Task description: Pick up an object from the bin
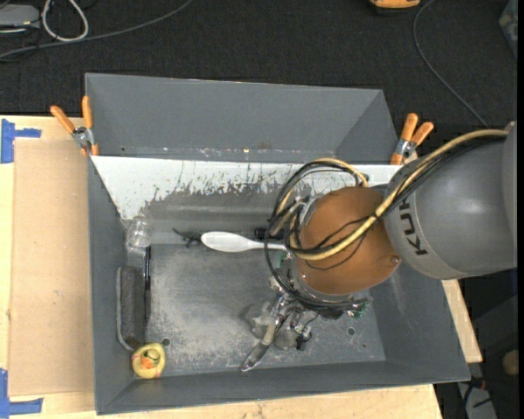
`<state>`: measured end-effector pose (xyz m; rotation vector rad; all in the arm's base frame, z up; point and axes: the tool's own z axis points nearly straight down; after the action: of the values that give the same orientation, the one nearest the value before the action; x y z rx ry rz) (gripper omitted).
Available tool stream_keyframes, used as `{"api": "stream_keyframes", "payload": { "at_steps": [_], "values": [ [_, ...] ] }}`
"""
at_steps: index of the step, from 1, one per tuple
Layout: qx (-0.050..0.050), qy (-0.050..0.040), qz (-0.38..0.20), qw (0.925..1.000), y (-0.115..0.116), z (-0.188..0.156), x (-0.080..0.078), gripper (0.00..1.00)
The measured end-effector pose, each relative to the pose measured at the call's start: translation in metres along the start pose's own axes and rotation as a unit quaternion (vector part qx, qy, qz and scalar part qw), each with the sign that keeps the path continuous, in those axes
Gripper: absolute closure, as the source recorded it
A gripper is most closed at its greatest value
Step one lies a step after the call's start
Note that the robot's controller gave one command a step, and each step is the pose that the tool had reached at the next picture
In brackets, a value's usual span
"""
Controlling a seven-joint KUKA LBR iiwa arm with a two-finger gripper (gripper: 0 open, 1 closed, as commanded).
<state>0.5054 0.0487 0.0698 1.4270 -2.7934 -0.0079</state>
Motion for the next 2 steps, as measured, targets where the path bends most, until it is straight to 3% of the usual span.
{"api": "stream_keyframes", "payload": {
  "at_steps": [2],
  "values": [
    [-0.001, 0.0006, 0.002, 1.0, 0.001, -0.015, 0.0, 1.0]
  ]
}}
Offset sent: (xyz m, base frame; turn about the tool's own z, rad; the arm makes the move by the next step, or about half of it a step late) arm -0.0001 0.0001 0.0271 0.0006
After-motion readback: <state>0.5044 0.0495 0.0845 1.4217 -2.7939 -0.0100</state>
